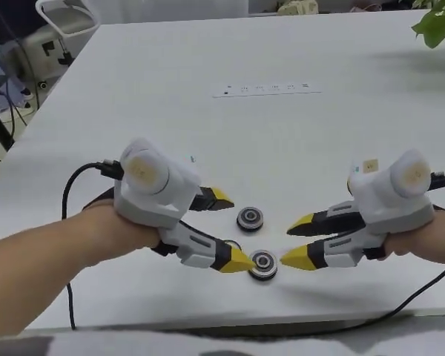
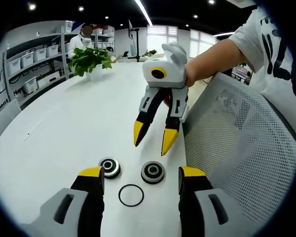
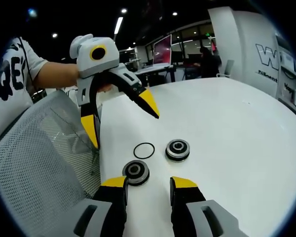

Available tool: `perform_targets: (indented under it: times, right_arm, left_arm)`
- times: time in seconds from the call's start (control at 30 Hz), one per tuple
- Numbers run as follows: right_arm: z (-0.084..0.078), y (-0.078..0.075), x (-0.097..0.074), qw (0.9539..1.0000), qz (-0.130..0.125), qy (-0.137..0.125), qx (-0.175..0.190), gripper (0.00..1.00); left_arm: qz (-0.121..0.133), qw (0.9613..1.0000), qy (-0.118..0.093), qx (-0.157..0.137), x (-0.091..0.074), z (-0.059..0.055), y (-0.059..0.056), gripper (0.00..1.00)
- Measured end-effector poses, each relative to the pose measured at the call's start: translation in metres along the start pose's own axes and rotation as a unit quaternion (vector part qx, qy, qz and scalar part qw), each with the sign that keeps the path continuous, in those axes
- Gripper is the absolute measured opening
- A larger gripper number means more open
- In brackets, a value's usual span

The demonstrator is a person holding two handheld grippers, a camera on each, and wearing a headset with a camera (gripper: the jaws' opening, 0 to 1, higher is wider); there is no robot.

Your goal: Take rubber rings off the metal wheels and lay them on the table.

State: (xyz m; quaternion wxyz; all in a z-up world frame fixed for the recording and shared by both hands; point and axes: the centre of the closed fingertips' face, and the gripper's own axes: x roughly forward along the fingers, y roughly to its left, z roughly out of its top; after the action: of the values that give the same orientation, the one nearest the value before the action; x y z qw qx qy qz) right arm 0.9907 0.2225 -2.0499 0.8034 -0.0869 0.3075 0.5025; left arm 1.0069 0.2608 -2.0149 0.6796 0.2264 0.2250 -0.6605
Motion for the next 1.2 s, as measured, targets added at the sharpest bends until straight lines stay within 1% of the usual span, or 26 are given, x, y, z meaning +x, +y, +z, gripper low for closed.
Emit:
perform_targets:
  times: [0.23,0.47,0.73,0.8,0.9,1.2]
  right_arm:
    - [-0.004,-0.003,0.003,1.0000,0.002,0.001,0.001,0.31]
    - [-0.007,-0.002,0.005,1.0000,0.006,0.003,0.002,0.31]
    - [-0.010,-0.001,0.006,0.9999,0.010,0.006,0.002,0.31]
    - [-0.011,-0.001,0.007,0.9999,0.011,0.006,0.002,0.31]
    - [-0.012,-0.001,0.007,0.9999,0.011,0.006,0.004,0.31]
    - [-0.014,-0.001,0.009,0.9999,0.012,0.007,0.004,0.31]
  left_arm:
    - [-0.014,0.9999,0.008,-0.002,0.010,-0.003,-0.004,0.52]
    - [-0.027,0.9995,0.013,-0.006,0.017,-0.007,-0.009,0.47]
    - [-0.044,0.9988,0.019,-0.007,0.028,-0.011,-0.018,0.40]
    - [-0.050,0.9985,0.022,-0.009,0.030,-0.013,-0.020,0.37]
    - [-0.056,0.9980,0.027,-0.012,0.034,-0.015,-0.023,0.35]
    - [-0.066,0.9972,0.034,-0.010,0.040,-0.018,-0.029,0.27]
